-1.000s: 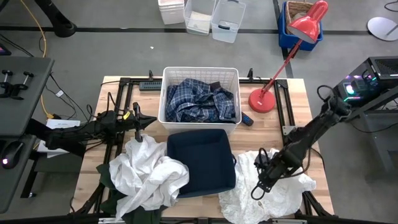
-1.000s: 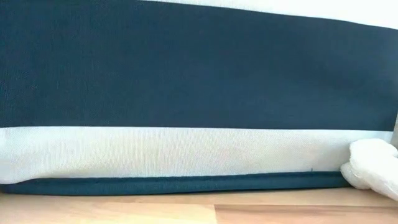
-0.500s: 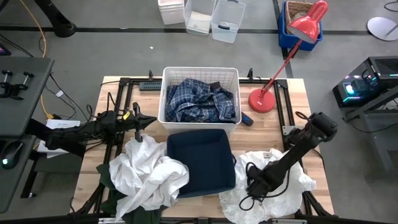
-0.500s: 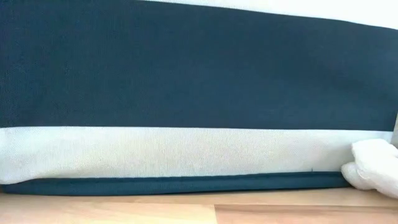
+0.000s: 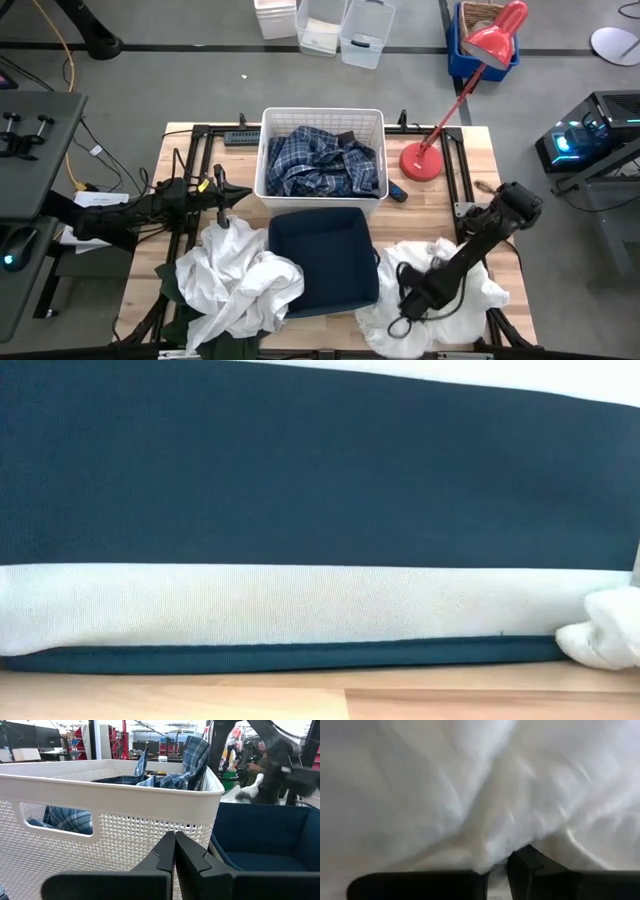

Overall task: Sort clothes
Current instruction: Put the white dress into the blue laundry bin

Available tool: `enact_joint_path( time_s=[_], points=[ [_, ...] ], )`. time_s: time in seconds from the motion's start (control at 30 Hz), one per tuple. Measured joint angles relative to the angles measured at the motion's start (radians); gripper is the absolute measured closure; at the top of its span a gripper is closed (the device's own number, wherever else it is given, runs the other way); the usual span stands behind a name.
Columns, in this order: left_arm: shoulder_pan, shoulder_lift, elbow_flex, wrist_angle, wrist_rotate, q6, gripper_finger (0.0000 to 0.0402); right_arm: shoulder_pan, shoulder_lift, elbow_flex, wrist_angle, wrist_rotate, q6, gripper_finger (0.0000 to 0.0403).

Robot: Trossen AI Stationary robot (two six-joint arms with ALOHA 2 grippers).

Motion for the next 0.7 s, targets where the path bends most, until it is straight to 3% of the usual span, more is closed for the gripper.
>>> enact_joint_path(
  time_s=[0.2,0.37,0.47,0.53,0.6,0.7],
  points=[
    [0.0,0.0,0.0,0.0,0.0,0.0,0.0401,-0.024,-0.263,0.25,-0.338,0.207,0.087,0.0371],
    [0.0,0.0,0.0,0.0,0.0,0.0,0.0401,-0.044,-0.405,0.553,-0.445,0.536,0.083,0.0371],
    [0.0,0.0,0.0,0.0,0.0,0.0,0.0401,-0.059,-0.419,0.715,-0.369,0.743,-0.065,0.0372],
    [0.0,0.0,0.0,0.0,0.0,0.0,0.0401,-0.086,-0.417,0.796,-0.261,0.819,-0.23,0.0372],
    [0.0,0.0,0.0,0.0,0.0,0.0,0.0401,-0.126,-0.401,0.849,-0.118,0.83,-0.412,0.0372],
    [0.0,0.0,0.0,0.0,0.0,0.0,0.0401,-0.193,-0.355,0.893,0.106,0.735,-0.661,0.0372]
  ],
)
